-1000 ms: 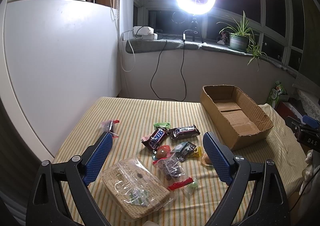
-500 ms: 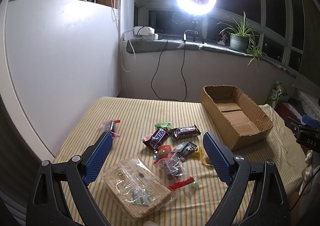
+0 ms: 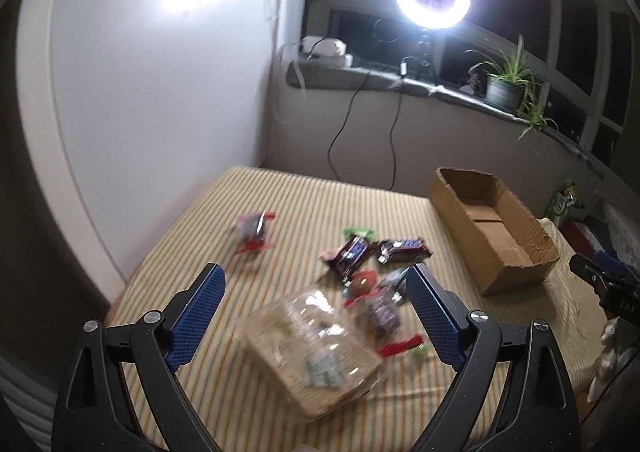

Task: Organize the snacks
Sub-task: 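Reach the right tool to the wrapped cracker pack and close on it, then lift the cracker pack with the right tool and lower it into the box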

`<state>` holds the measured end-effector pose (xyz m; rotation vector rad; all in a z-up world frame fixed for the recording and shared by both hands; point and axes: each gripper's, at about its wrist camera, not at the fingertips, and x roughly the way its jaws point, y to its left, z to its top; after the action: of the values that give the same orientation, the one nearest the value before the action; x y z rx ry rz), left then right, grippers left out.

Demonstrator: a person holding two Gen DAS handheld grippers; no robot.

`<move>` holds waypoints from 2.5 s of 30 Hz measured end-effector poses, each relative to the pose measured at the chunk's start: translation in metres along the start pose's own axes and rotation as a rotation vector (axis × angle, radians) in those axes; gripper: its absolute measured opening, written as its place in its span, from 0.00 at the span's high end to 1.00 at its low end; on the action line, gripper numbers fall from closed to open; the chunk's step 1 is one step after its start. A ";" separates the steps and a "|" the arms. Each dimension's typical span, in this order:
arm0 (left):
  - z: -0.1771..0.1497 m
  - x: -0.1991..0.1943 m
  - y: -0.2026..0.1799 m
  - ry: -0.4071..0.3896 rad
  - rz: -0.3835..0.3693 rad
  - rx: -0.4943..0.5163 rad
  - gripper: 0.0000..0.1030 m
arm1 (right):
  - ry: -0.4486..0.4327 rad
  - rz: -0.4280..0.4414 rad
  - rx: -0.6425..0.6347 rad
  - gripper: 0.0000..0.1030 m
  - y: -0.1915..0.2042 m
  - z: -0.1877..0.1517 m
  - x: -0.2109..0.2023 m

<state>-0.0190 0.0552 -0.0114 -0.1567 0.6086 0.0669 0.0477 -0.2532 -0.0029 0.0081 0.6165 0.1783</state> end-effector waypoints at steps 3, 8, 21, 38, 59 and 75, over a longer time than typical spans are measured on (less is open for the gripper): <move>-0.011 0.003 0.015 0.041 -0.007 -0.042 0.11 | 0.026 0.076 -0.021 0.00 0.016 -0.004 0.009; -0.030 0.011 0.035 0.108 -0.027 -0.112 0.12 | 0.092 0.242 -0.035 0.01 0.044 -0.010 0.029; -0.064 0.030 0.033 0.229 -0.141 -0.192 0.18 | 0.315 0.572 -0.121 0.33 0.130 -0.015 0.086; -0.080 0.043 0.030 0.284 -0.187 -0.208 0.26 | 0.471 0.698 -0.201 0.52 0.202 -0.027 0.133; -0.067 0.039 0.020 0.242 -0.167 -0.168 0.27 | 0.533 0.749 -0.192 0.52 0.212 -0.030 0.136; -0.027 0.044 -0.025 0.156 -0.222 -0.057 0.27 | 0.407 0.702 -0.164 0.52 0.165 0.006 0.105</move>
<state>0.0040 0.0268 -0.0556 -0.2859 0.7419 -0.1441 0.1079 -0.0729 -0.0482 0.0303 0.9869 0.9264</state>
